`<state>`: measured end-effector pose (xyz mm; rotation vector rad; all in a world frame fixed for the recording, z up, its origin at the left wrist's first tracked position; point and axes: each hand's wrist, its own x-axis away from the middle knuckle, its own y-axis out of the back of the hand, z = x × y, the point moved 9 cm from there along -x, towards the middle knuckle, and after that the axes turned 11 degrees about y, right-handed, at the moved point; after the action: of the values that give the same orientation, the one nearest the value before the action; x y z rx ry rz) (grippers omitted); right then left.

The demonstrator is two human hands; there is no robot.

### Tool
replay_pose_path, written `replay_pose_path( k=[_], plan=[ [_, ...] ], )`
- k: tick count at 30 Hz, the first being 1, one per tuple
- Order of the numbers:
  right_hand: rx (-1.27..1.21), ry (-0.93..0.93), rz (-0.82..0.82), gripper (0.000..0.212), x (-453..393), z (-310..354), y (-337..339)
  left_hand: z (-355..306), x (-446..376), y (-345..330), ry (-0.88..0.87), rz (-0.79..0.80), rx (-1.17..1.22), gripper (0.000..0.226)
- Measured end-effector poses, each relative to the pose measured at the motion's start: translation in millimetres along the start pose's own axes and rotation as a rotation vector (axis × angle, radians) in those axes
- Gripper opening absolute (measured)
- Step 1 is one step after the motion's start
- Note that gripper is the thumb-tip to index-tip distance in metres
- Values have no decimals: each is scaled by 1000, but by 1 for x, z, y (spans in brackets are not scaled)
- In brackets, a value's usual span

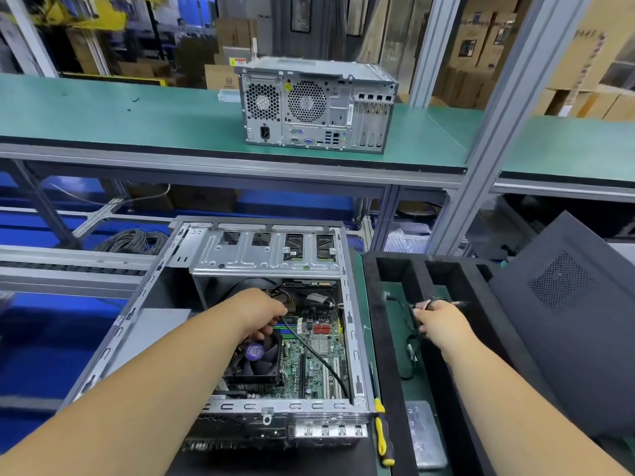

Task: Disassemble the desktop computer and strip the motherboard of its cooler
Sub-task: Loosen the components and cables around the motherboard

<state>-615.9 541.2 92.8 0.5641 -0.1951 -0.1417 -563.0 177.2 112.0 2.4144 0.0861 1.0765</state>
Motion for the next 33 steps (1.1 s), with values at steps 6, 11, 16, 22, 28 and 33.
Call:
replay_pose_path(
  k=[6,11,16,22,28,33],
  plan=[
    [75,-38,128,50,4,8,-11,4,6,3,31,-38,-174,22],
    [39,139,100,31,20,56,-18,1,22,11,6,-141,-517,30],
    [36,408,100,19,53,127,-41,2,28,13,-18,-139,-532,27],
    [182,675,266,15,98,178,-94,8,30,17,-9,-125,-700,22],
    [500,704,596,23,123,168,-159,14,21,26,-190,-130,-321,26],
    [986,770,824,12,137,151,-177,1,25,28,-368,-110,-85,36]
  ],
)
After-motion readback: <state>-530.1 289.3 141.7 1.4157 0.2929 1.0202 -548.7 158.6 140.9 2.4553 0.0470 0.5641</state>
